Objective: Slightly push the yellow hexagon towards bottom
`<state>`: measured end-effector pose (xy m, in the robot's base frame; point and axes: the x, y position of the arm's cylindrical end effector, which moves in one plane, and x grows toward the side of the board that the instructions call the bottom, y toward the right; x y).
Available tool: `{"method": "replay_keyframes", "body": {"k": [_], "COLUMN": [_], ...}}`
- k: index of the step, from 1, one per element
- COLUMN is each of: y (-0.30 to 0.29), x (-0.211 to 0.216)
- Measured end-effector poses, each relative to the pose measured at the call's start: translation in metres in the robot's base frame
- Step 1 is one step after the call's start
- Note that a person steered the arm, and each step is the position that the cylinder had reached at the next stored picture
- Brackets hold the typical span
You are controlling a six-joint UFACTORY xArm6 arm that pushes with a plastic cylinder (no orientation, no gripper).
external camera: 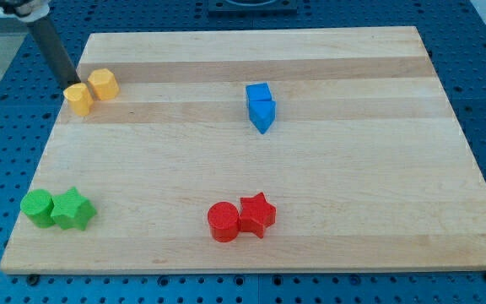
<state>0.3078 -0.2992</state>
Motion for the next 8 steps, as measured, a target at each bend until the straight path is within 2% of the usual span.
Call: {"method": "replay_keyframes", "body": {"k": [1, 3, 8], "y": [0.006, 0.039, 0.046], "x": [-0.023, -0.022, -0.017]}}
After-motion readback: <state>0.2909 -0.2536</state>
